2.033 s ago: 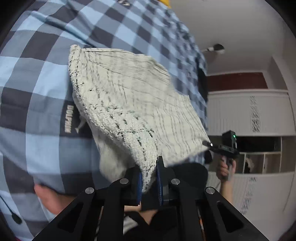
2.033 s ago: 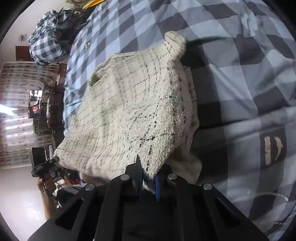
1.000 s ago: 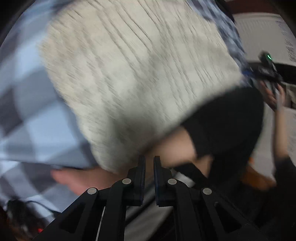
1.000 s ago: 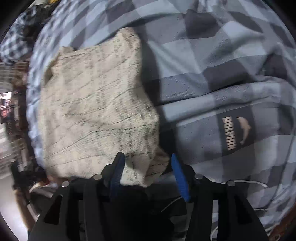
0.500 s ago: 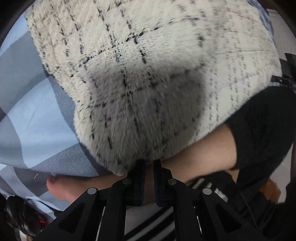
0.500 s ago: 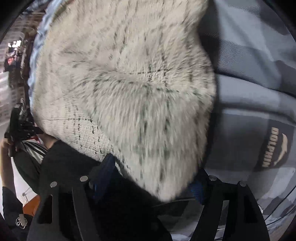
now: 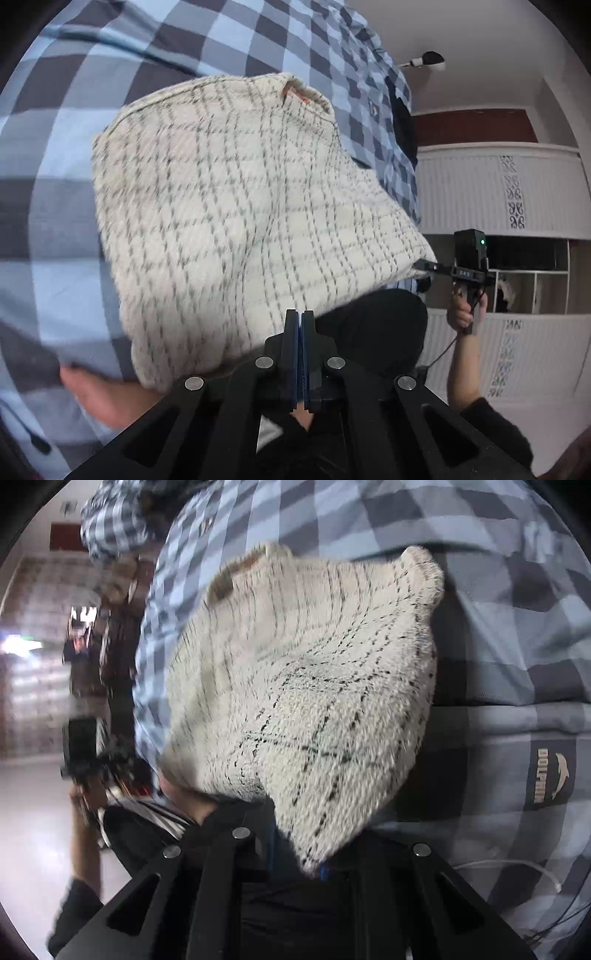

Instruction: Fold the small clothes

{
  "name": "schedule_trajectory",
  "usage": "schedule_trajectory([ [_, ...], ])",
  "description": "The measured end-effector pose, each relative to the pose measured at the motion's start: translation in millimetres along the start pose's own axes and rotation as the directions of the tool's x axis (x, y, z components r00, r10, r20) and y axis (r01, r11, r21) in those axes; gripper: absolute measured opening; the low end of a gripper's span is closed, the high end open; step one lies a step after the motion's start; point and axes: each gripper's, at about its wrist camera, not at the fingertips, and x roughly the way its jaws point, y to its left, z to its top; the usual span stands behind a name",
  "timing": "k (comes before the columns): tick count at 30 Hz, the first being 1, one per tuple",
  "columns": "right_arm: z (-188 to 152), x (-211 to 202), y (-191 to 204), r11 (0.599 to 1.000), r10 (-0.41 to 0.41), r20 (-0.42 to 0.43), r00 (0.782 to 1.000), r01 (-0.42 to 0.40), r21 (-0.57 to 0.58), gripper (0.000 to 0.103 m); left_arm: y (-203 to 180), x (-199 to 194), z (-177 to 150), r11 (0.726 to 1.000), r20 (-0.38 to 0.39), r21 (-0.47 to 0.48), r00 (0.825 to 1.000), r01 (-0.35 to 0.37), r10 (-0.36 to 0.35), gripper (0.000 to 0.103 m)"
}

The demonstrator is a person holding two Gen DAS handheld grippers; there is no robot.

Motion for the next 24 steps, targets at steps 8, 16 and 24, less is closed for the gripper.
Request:
schedule_trajectory([
  [8, -2, 14, -1, 0.998, -0.048, 0.009, 0.999, 0.048, 0.052, 0.013, 1, 26, -29, 0.838, -0.091, 0.217, 0.844, -0.501, 0.528, 0.002],
  [16, -13, 31, -7, 0.995, -0.045, 0.003, 0.999, 0.044, 0.087, 0.013, 22, -33, -9, 0.998, 0.006, 0.032, 0.999, -0.053, 0.053, 0.011],
  [24, -11, 36, -5, 0.996, -0.056, -0.001, 0.998, 0.056, 0.072, 0.013, 14, -23, -11, 0.951, -0.104, 0.149, 0.952, -0.270, 0.287, 0.103],
])
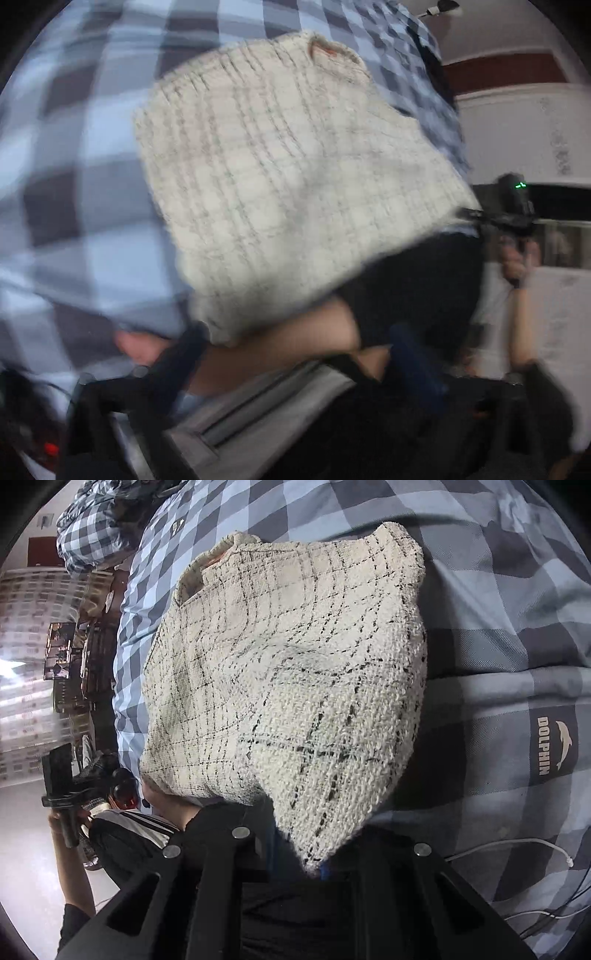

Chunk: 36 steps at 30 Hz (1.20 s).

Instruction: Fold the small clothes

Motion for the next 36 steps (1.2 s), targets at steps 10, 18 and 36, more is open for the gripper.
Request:
schedule_trajectory([
  [10, 0, 2, -9, 1.000, 0.003, -0.014, 1.000, -0.002, 0.030, 0.013, -1, 62, 13, 0.913, -0.117, 0.072, 0.905, -0.402, 0.408, 0.103],
  [18, -1, 1, -11, 1.000, -0.010, -0.013, 1.000, 0.010, 0.028, 0.013, 5, 134, 18, 0.940, -0.336, 0.131, 0.877, -0.316, 0.342, 0.087],
  [36, -31, -43, -10, 0.964, 0.213, 0.147, 0.966, -0.232, 0.127, 0.013, 16, -12, -17, 0.948, 0.186, -0.032, 0.933, 0.318, -0.307, 0.007],
])
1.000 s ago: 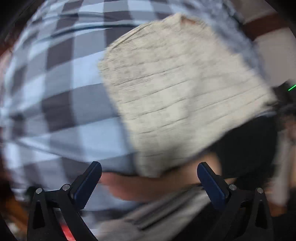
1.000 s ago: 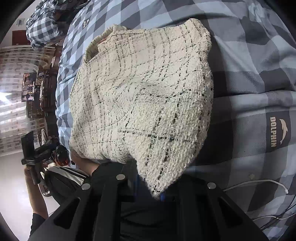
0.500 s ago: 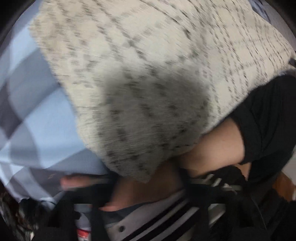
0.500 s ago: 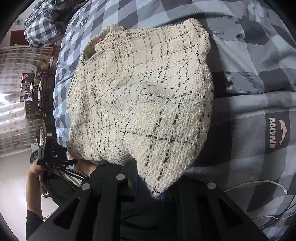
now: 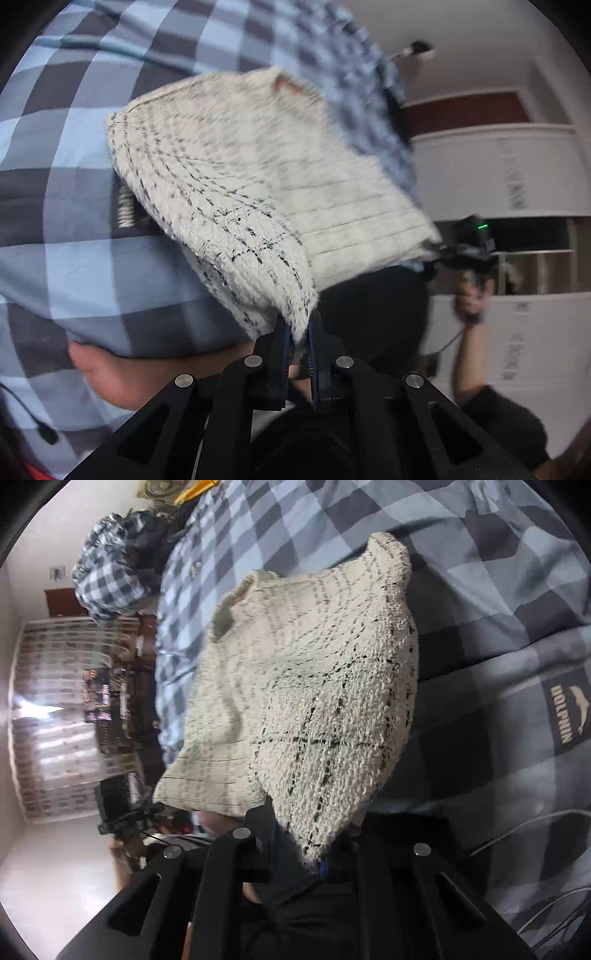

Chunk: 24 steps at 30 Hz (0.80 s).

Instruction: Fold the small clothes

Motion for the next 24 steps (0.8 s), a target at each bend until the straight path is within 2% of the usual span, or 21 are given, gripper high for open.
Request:
schedule_trajectory([
  [2, -9, -8, 5, 0.998, 0.061, 0.003, 0.998, -0.061, 0.012, 0.013, -17, -16, -7, 0.998, 0.042, 0.006, 0.997, 0.060, -0.061, 0.006],
  [6, -30, -29, 19, 0.993, 0.118, 0.040, 0.992, -0.118, -0.005, 0.013, -10, -47, -5, 0.986, 0.147, 0.000, 0.975, 0.167, -0.165, 0.003],
  [9, -35, -40, 18, 0.993, 0.121, 0.075, 0.990, -0.122, -0.002, 0.012, 15, -56, 4, 0.976, 0.240, -0.064, 0.952, 0.210, -0.190, 0.002],
  [10, -30, -38, 14, 0.994, 0.111, 0.080, 0.991, -0.113, 0.013, 0.012, 27, -52, 14, 0.974, 0.253, -0.091, 0.951, 0.209, -0.181, 0.002],
  [12, -11, -28, 4, 0.992, 0.100, 0.075, 0.992, -0.105, 0.065, 0.012, 49, -34, 35, 0.973, 0.246, -0.179, 0.964, 0.148, -0.102, 0.002],
  [13, -2, -22, -2, 0.990, 0.097, 0.068, 0.993, -0.103, 0.096, 0.012, 54, -25, 44, 0.972, 0.216, -0.185, 0.971, 0.147, -0.106, 0.002],
  [17, 42, 1, -20, 0.979, 0.080, 0.065, 0.995, -0.091, 0.184, 0.012, 33, -5, 50, 0.988, 0.110, -0.112, 0.989, 0.110, -0.098, 0.003],
  [18, 52, 3, -21, 0.977, 0.078, 0.072, 0.994, -0.090, 0.194, 0.012, 19, 4, 45, 0.993, 0.087, -0.092, 0.994, 0.067, -0.059, 0.003],
  [19, 59, 5, -20, 0.975, 0.083, 0.077, 0.994, -0.097, 0.201, 0.012, 8, 13, 39, 0.998, 0.055, -0.053, 0.998, -0.016, 0.019, 0.003],
  [24, 86, 5, -10, 0.977, 0.095, 0.094, 0.991, -0.111, 0.181, 0.012, -33, 36, 4, 0.985, -0.027, 0.033, 0.985, -0.170, 0.171, 0.003],
])
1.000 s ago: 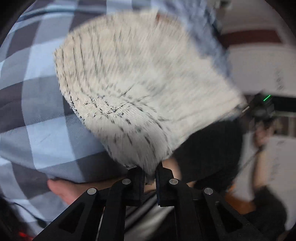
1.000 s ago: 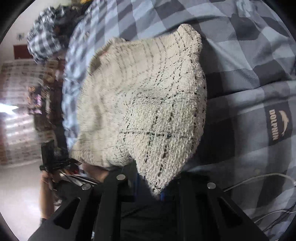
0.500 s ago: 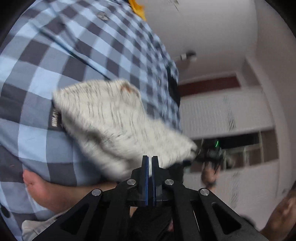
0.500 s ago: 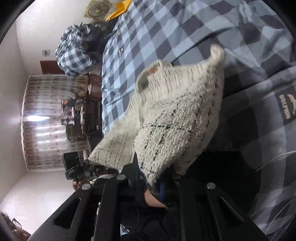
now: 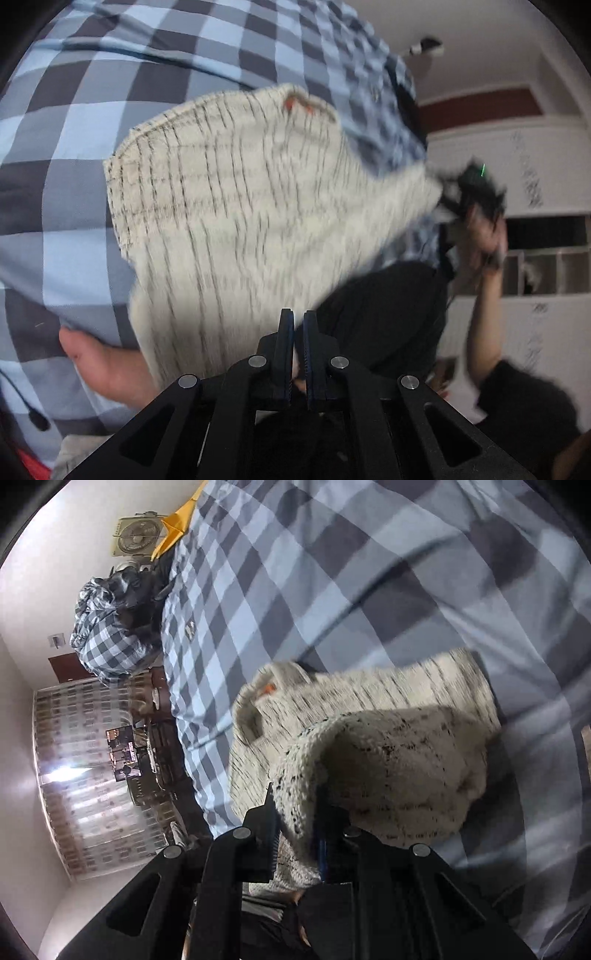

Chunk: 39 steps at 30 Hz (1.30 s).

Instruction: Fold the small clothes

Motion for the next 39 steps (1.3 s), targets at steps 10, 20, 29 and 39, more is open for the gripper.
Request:
schedule_trajectory([
  [10, 81, 29, 6, 0.996, -0.063, 0.054, 0.997, 0.060, 0.066, 0.012, -37, 32, 43, 0.980, 0.041, 0.164, 0.994, -0.111, 0.105, 0.003],
  [20, 128, 57, -41, 0.980, -0.095, 0.054, 0.994, 0.084, 0.178, 0.024, 52, 78, 133, 0.977, 0.129, -0.156, 0.978, -0.143, 0.164, 0.003],
  [29, -2, -45, 66, 0.850, -0.371, 0.293, 0.881, 0.449, -0.276, 0.070, 23, 57, 128, 0.952, 0.284, -0.072, 0.909, -0.297, 0.305, 0.003],
  [39, -79, 71, 73, 0.863, -0.322, 0.128, 0.938, 0.346, -0.369, 0.072, 9, 131, 67, 0.970, -0.071, -0.031, 0.968, -0.242, 0.239, 0.003],
])
